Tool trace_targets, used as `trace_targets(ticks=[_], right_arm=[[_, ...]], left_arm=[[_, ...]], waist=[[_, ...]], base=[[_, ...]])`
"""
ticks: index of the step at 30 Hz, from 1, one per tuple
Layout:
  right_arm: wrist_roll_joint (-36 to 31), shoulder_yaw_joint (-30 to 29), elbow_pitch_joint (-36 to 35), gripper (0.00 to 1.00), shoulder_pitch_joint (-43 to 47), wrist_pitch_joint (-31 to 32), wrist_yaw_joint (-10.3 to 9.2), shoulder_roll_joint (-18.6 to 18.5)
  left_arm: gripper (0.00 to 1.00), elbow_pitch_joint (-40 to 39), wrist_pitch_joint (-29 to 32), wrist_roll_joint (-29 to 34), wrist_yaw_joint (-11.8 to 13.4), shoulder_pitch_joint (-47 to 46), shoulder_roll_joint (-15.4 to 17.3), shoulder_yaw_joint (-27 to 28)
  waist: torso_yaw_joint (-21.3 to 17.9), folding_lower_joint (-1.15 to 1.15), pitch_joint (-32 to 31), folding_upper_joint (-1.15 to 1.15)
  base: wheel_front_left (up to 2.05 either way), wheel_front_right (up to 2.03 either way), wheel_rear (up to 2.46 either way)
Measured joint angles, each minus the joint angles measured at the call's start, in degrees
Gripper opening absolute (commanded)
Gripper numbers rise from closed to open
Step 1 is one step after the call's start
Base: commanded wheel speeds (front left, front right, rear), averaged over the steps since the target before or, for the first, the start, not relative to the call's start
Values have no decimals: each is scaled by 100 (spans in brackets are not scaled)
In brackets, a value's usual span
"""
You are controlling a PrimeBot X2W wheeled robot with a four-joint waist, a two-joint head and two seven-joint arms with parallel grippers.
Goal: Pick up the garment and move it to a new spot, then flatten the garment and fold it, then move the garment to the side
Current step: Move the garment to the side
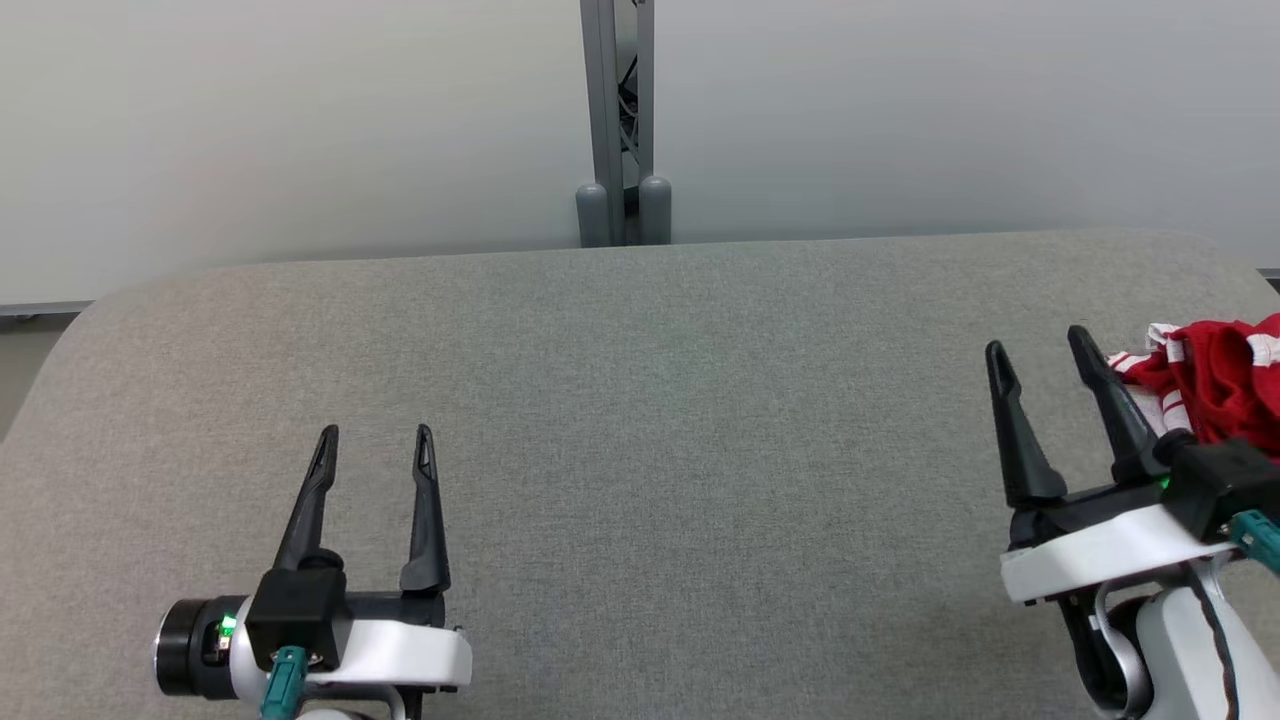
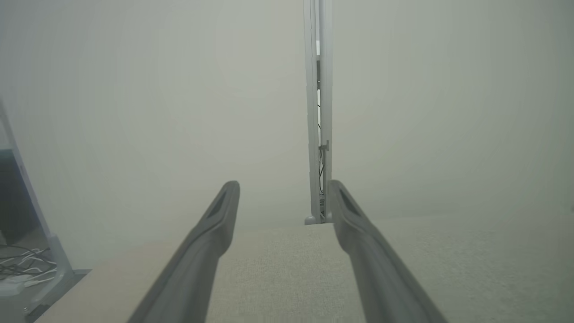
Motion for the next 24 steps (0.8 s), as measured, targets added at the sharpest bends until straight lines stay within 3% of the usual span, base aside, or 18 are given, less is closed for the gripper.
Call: trace_targets(ticks=[4, 11, 24], right_arm=[[-220, -136, -59, 100, 270, 0, 0, 212], [-592, -255, 3, 100, 619, 0, 0, 423], [-956, -587, -47, 100, 898, 0, 0, 546]], left_arm=[[100, 23, 0, -288, 162, 139, 1, 214], [100, 70, 0, -160, 181, 316, 4, 194], [100, 321, 0, -483, -488, 371, 0, 38]], waist=[[39, 0, -29, 0], [40, 0, -50, 0], [4, 0, -53, 0]], base=[[0, 0, 0], [0, 0, 0], [0, 0, 0]])
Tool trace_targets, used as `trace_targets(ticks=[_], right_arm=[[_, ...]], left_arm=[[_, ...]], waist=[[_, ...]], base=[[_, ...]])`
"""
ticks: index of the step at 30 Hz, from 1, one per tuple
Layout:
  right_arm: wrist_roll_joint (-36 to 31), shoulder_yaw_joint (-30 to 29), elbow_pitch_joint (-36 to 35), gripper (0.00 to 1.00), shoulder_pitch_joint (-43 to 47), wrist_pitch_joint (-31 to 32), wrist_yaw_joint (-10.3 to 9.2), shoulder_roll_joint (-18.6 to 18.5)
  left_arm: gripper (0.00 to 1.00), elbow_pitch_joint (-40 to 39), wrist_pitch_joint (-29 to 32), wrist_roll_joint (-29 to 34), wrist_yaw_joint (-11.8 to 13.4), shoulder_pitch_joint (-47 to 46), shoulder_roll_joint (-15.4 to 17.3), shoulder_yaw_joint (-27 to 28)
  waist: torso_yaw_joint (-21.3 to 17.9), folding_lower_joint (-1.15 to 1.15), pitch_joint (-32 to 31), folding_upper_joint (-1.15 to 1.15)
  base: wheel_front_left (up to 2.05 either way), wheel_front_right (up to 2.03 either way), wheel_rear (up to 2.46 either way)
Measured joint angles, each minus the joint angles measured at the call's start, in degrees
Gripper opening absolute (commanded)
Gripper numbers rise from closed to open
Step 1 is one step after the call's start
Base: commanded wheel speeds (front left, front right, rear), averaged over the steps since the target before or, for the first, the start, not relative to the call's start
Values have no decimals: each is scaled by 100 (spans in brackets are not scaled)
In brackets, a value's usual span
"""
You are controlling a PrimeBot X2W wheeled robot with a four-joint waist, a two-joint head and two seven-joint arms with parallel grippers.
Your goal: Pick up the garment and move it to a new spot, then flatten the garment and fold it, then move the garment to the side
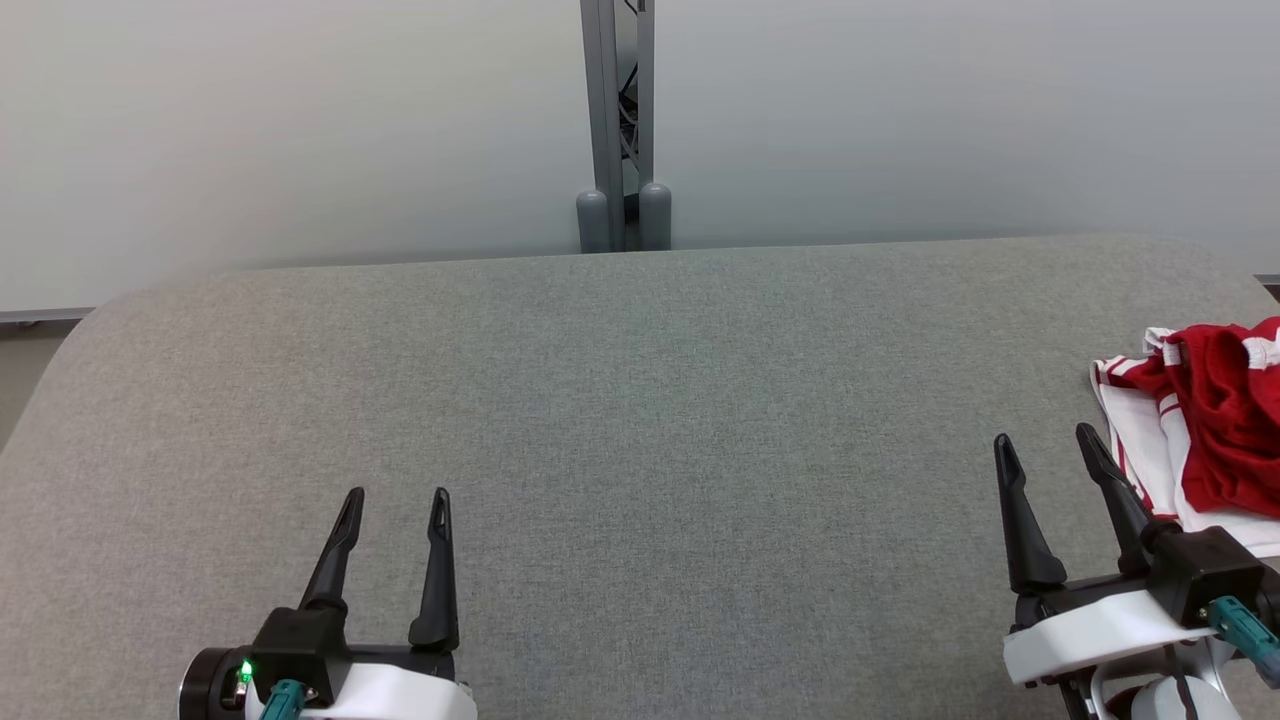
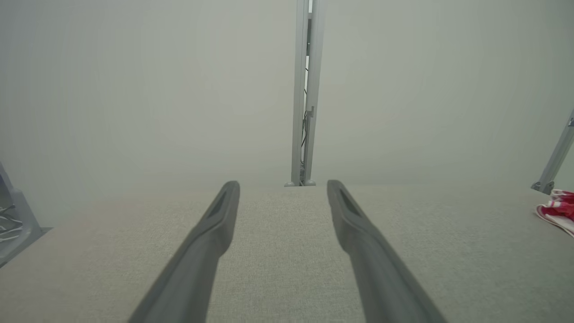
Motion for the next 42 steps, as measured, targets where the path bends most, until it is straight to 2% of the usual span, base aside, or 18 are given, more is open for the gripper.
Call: trace_targets(ticks=[6, 28, 37, 38, 42], right_arm=[[74, 2, -9, 100, 0, 0, 0, 7], [78, 81, 31, 100, -27, 0, 0, 12], [74, 142, 44, 100, -35, 0, 0, 13], [78, 152, 88, 0, 2, 0, 0, 23], [109, 166, 303, 0, 202, 15, 0, 80]], left_arm=[[100, 129, 0, -75, -81, 2, 1, 32], [100, 202, 0, -14, -41, -12, 0, 21], [100, 160, 0, -76, -183, -12, 1, 30], [0, 215, 0, -76, -182, 18, -7, 23], [0, 412, 5, -114, -183, 202, -24, -10]], waist=[[-4, 0, -7, 0], [-20, 0, -3, 0], [-19, 0, 0, 0], [-20, 0, 0, 0], [-19, 0, 1, 0]], base=[[0, 0, 0], [0, 0, 0], [0, 0, 0], [0, 0, 0], [0, 0, 0]])
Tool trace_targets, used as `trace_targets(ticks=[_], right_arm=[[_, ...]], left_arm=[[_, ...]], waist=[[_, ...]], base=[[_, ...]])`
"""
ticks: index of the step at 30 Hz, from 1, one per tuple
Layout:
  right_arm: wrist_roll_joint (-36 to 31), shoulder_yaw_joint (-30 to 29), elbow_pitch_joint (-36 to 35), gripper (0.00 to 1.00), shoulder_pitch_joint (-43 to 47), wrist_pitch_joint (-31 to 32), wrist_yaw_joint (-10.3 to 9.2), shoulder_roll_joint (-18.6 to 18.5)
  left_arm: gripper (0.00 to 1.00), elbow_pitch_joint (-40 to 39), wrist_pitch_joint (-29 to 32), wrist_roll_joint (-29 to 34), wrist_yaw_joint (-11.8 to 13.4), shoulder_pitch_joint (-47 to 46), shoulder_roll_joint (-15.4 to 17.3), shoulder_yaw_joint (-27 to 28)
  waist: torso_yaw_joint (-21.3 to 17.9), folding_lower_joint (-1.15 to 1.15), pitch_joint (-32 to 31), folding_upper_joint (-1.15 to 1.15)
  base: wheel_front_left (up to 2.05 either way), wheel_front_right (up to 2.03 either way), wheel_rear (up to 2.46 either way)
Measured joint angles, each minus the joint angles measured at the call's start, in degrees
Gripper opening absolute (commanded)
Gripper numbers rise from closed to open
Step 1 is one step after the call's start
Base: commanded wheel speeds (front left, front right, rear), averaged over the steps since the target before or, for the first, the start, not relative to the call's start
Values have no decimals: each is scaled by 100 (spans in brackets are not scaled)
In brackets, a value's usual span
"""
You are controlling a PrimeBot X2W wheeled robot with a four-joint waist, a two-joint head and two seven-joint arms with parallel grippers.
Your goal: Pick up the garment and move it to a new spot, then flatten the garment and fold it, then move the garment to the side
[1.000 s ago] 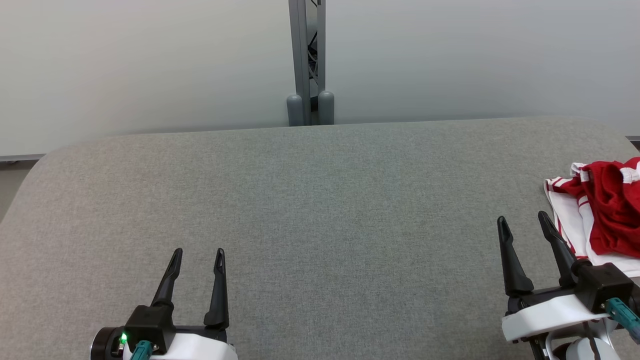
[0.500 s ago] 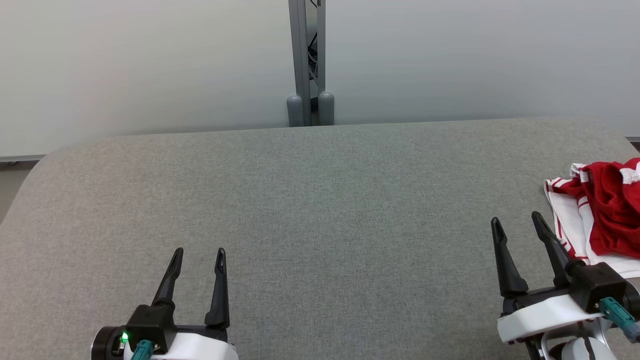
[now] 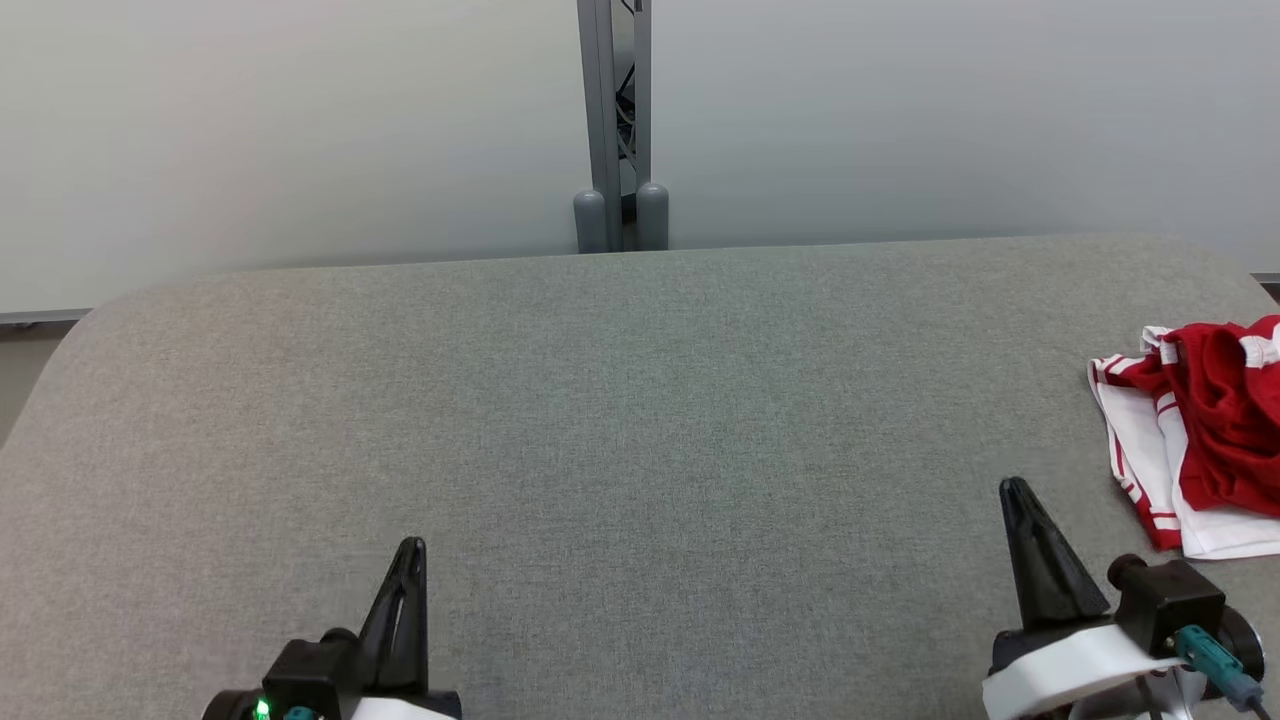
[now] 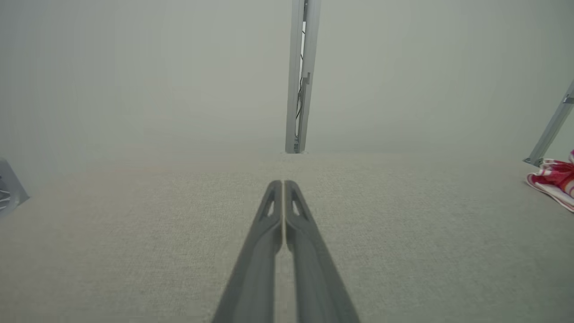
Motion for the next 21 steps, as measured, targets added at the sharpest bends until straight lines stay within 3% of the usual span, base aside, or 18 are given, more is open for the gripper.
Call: trace_targets(ticks=[21], right_arm=[[2151, -354, -62, 0, 22, 581, 0, 4]], left_arm=[[0, 186, 431, -2149, -288, -222, 51, 155]], waist=[[3, 0, 11, 0]], base=[[0, 0, 0]])
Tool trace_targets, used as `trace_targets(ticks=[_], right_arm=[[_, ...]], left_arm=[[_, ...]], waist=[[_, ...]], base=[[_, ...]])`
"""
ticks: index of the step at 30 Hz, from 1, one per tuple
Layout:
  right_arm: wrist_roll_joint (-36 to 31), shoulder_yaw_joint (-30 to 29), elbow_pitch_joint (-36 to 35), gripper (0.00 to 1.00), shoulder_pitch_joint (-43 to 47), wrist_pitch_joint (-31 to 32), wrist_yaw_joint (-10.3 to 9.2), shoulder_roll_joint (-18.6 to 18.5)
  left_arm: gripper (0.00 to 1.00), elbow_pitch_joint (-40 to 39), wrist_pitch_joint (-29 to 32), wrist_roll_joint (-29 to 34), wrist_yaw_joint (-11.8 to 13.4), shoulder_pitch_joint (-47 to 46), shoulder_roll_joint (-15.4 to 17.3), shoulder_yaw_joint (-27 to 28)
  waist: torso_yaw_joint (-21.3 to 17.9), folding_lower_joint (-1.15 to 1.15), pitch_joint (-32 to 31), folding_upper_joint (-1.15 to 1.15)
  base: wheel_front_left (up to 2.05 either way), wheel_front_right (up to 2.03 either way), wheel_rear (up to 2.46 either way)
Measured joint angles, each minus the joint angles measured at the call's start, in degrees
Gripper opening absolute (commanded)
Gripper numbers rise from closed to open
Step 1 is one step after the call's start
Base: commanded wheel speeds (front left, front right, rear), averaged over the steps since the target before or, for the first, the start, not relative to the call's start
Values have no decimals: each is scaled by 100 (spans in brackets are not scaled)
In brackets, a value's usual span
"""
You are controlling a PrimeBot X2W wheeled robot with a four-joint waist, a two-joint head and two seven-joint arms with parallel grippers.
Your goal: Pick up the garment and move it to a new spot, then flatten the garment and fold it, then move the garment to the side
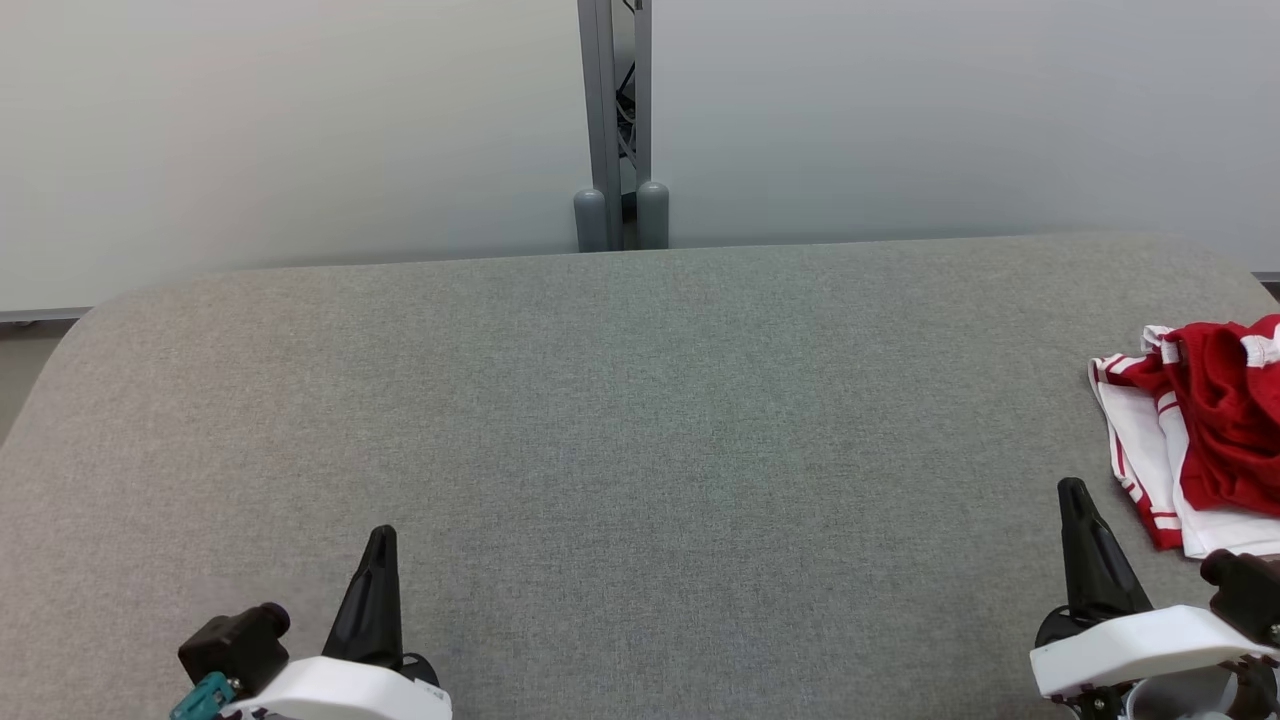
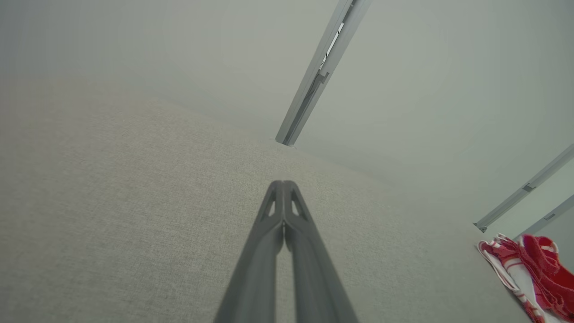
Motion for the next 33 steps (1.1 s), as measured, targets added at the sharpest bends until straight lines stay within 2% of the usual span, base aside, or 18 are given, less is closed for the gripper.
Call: trace_targets(ticks=[16, 33], right_arm=[[1429, -231, -62, 0, 0, 396, 0, -7], [2702, -446, -112, 0, 0, 726, 0, -15]], left_arm=[[0, 146, 289, -1411, -220, -255, 32, 122], [0, 245, 559, -2639, -402, -452, 58, 255]], waist=[[3, 0, 9, 0], [5, 0, 18, 0]], base=[[0, 0, 0], [0, 0, 0]])
